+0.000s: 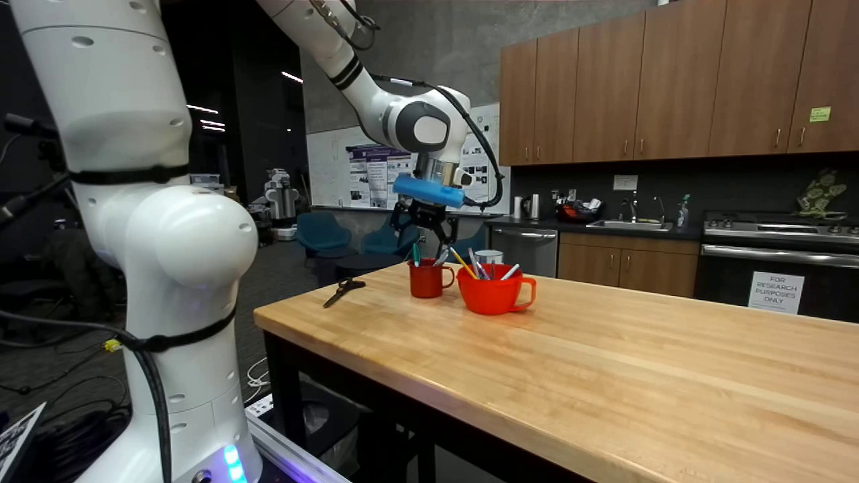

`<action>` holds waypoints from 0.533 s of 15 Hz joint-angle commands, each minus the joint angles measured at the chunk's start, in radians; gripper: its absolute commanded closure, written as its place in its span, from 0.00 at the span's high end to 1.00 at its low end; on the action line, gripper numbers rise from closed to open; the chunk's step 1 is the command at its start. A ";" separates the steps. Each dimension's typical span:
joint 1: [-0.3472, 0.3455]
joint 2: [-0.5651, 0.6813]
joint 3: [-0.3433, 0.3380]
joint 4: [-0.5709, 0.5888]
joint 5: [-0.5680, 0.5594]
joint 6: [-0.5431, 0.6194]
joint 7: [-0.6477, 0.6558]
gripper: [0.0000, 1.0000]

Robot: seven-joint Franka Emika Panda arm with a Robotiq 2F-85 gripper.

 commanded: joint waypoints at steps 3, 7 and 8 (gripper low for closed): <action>0.022 0.020 0.021 -0.039 0.066 0.097 -0.049 1.00; 0.031 0.054 0.041 -0.049 0.085 0.162 -0.057 1.00; 0.034 0.062 0.046 -0.047 0.089 0.175 -0.058 1.00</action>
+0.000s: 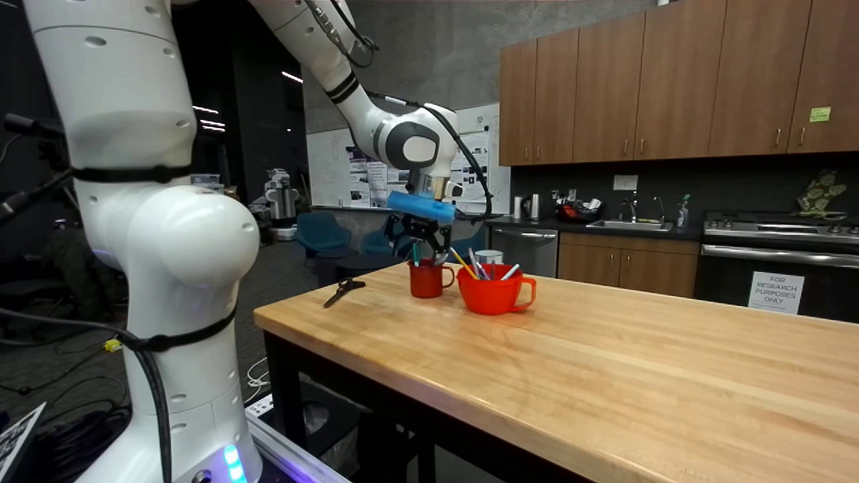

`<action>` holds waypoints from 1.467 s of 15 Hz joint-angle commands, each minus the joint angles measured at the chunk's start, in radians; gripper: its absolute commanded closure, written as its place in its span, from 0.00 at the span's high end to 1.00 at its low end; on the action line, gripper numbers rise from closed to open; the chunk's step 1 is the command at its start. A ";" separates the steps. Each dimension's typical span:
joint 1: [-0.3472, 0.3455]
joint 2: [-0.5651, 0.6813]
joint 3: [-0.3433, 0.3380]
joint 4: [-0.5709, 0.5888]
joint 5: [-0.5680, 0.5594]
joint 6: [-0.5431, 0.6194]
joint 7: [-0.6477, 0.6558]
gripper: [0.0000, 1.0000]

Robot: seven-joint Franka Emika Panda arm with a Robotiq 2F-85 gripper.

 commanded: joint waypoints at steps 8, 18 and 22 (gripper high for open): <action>0.053 0.040 0.071 -0.006 0.065 0.088 -0.020 1.00; 0.060 -0.023 0.099 -0.013 0.022 0.058 0.029 1.00; 0.040 -0.056 0.082 -0.018 0.001 0.027 0.079 1.00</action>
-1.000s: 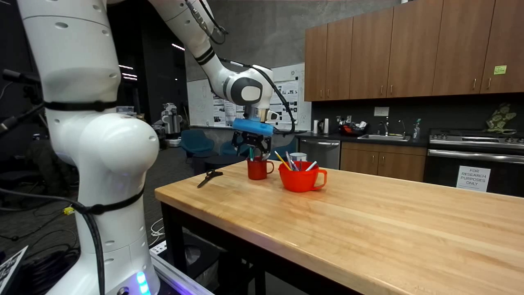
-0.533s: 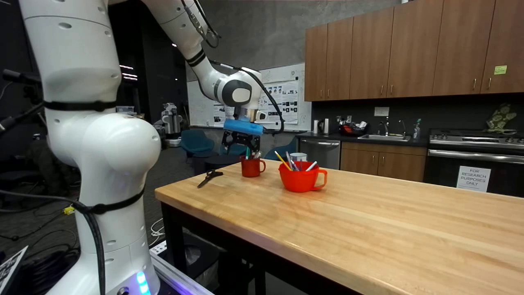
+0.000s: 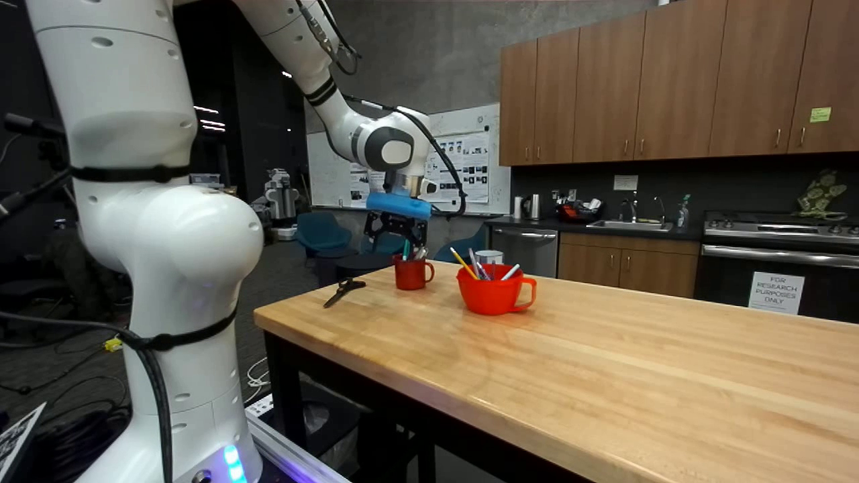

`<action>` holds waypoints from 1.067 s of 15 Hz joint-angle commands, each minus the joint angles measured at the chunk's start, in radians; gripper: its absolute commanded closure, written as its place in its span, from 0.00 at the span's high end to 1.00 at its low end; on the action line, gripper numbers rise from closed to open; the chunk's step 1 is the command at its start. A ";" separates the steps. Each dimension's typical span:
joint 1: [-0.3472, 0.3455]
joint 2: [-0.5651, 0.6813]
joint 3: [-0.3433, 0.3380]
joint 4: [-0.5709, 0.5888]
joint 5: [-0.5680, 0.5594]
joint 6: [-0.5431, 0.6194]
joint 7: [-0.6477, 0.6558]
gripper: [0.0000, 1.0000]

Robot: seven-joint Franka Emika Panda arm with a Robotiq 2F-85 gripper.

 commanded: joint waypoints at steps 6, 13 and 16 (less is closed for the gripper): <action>-0.032 -0.030 -0.052 0.016 0.015 -0.034 0.095 1.00; -0.030 0.000 -0.058 0.040 0.089 -0.008 0.231 1.00; -0.032 0.016 -0.055 0.044 0.106 0.021 0.275 1.00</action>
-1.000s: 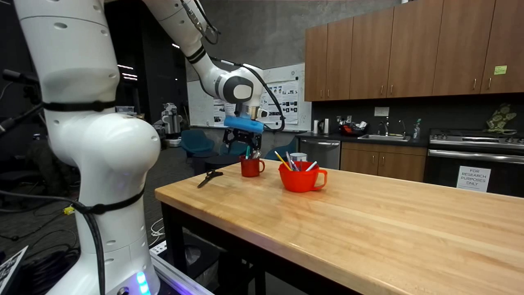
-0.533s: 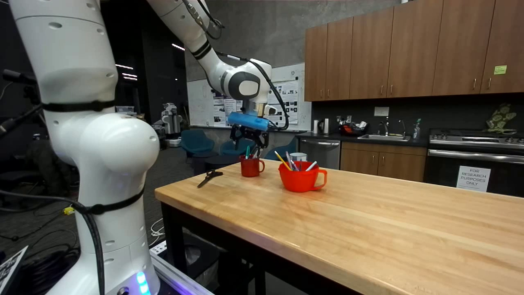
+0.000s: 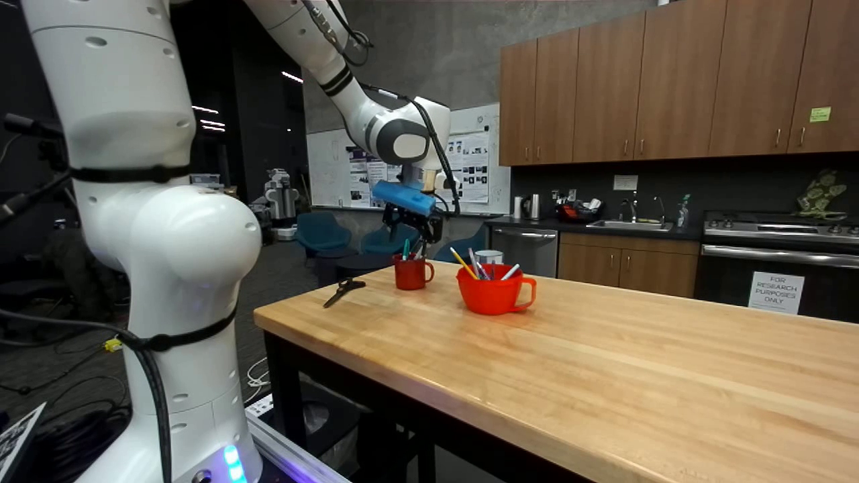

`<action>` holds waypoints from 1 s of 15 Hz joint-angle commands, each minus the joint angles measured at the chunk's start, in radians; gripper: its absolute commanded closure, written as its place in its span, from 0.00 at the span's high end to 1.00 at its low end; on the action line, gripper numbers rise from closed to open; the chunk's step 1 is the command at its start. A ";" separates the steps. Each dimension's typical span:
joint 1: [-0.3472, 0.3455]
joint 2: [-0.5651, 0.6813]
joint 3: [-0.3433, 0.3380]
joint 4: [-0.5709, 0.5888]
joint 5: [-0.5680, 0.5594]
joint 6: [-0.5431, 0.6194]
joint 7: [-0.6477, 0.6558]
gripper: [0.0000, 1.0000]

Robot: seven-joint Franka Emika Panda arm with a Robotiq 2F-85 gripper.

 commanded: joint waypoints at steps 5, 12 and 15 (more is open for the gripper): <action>-0.002 0.069 0.006 0.036 0.095 0.070 0.043 1.00; -0.013 0.107 0.018 0.062 0.138 0.080 0.066 0.73; -0.018 0.112 0.018 0.065 0.134 0.075 0.086 0.56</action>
